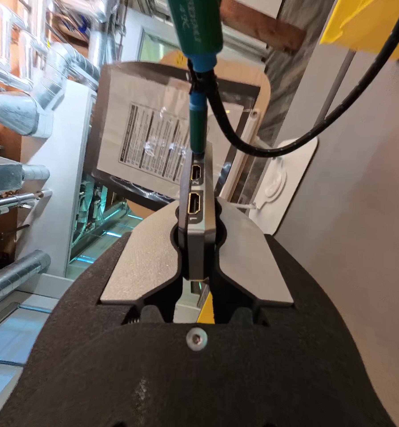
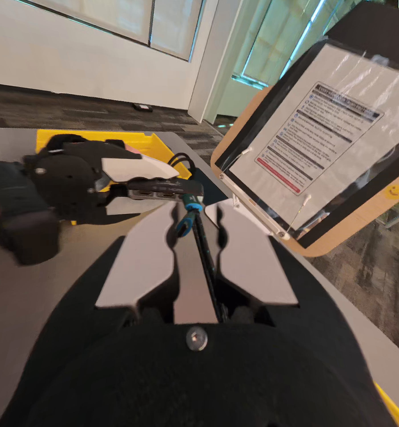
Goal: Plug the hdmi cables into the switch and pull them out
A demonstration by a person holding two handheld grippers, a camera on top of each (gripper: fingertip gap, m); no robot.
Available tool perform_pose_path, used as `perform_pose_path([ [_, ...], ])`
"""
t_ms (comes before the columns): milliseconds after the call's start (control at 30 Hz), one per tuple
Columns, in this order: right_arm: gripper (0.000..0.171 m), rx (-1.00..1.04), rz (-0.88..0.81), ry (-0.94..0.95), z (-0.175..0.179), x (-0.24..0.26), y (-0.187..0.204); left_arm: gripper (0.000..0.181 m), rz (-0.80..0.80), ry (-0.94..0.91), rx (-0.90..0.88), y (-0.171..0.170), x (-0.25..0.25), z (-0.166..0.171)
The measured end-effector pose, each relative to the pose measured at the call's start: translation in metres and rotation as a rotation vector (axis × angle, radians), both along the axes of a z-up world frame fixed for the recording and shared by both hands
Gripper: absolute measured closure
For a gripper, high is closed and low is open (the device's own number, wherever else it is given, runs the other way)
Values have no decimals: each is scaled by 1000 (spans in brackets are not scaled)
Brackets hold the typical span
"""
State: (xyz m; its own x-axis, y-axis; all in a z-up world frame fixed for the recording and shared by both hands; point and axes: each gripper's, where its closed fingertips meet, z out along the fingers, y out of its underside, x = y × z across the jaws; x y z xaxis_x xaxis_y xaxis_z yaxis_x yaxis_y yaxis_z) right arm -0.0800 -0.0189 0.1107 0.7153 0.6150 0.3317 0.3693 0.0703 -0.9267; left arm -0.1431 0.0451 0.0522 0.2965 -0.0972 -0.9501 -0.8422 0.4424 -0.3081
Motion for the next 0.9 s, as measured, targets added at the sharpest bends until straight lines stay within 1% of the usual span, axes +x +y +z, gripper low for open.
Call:
perform_pose_path([
  [33, 127, -30, -9, 1, -6, 0, 6, 159, -3, -10, 3, -4, 3, 2],
  [133, 124, -136, 53, 18, -26, -14, 9, 159, 19, -23, 4, -11, 5, 5],
  [200, 124, -123, -21, -51, -35, -10, 17, 159, 25, -41, 28, -14, 4, 10],
  [233, 125, -77, -69, -76, -32, -5, 22, 159, 20, -45, 44, -16, 5, 13],
  [300, 131, 6, -48, -46, -21, -10, 18, 159, 13, -44, 80, -19, 6, 16],
  [333, 135, 14, -22, -14, -17, -13, 14, 159, 6, -48, 93, -21, 7, 17],
  [433, 136, -47, 6, -33, -24, -15, 12, 159, 13, -44, 102, -22, 8, 17],
  [533, 138, -88, 20, -10, -28, -15, 13, 159, 33, -35, 119, -21, 7, 17],
  [600, 138, -71, 35, 3, -26, -17, 12, 159, 35, -44, 107, -22, 7, 17],
  [700, 132, 13, 58, -7, -20, -23, 11, 159, 27, -73, 73, -21, 5, 20],
  [833, 120, 3, 55, -11, -23, -27, 12, 159, 12, -125, 28, -19, 0, 24],
  [900, 116, 47, 56, -69, -23, -25, 12, 159, 4, -154, -15, -18, -1, 24],
])
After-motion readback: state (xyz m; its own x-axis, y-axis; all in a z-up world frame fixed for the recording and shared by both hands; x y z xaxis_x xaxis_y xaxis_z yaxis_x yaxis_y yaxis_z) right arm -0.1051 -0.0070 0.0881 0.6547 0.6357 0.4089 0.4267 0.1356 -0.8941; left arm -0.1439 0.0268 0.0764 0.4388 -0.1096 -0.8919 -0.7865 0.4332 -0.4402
